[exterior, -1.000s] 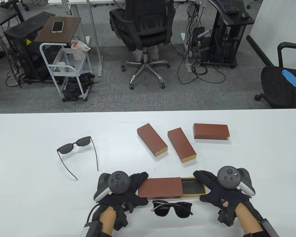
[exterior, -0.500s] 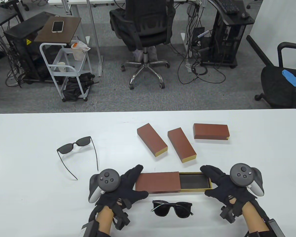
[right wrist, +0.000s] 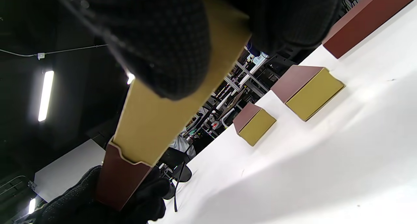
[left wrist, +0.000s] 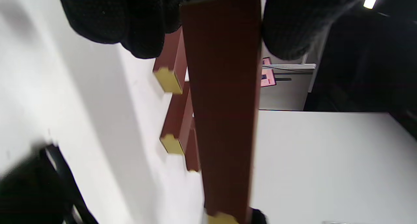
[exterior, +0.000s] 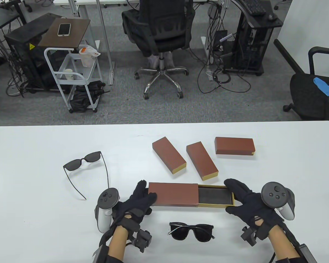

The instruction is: Slide to open storage boxes and store sunglasses

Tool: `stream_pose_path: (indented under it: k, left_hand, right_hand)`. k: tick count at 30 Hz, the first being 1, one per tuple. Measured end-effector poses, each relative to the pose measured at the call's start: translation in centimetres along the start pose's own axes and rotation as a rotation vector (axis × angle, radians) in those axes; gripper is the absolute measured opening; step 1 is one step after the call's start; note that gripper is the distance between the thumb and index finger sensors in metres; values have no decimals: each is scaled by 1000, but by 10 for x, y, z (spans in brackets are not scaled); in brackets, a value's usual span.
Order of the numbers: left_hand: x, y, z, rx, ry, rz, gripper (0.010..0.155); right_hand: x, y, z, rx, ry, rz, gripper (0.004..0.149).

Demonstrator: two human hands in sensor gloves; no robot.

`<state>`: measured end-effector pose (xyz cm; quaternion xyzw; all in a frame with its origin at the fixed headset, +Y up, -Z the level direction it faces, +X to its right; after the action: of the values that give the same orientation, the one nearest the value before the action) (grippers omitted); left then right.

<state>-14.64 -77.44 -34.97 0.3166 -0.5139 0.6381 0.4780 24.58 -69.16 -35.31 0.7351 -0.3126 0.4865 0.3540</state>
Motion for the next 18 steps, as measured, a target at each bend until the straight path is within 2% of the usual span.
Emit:
stream_pose_path:
  k: [2,4,8,13,18]
  left_hand:
    - [-2,-9,7,98,31,116,92]
    - [-4,-15,7,127,28,181,94]
    - [-4,-14,7,98,24,134,89]
    - [-4,-15,9,192,18,140,82]
    - [-2,-9,5,161,-6,44,80]
  right_hand:
    - [0,2,0,0,0,0,80]
    - [0,3,-1,-3,-4,2,80]
    - [0,2,-1,-20,-2,7,80]
    - [0,3,-1,-34,-3,12,80]
    - [0,7,-4,-5,-24,20,81]
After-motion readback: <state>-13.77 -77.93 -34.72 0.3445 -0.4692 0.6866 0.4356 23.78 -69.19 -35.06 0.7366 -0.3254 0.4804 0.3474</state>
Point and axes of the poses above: the tracker on the back of each hand, its own z axis roughly to the little-finger side, its own x axis roughly from the fingertips to the wrist, y = z × x, the point moved 4 cm from there along -x, roughly from the wrist to the fingertips, and after that the axes turned 4 degrees about -x, right-handed, at the moved point
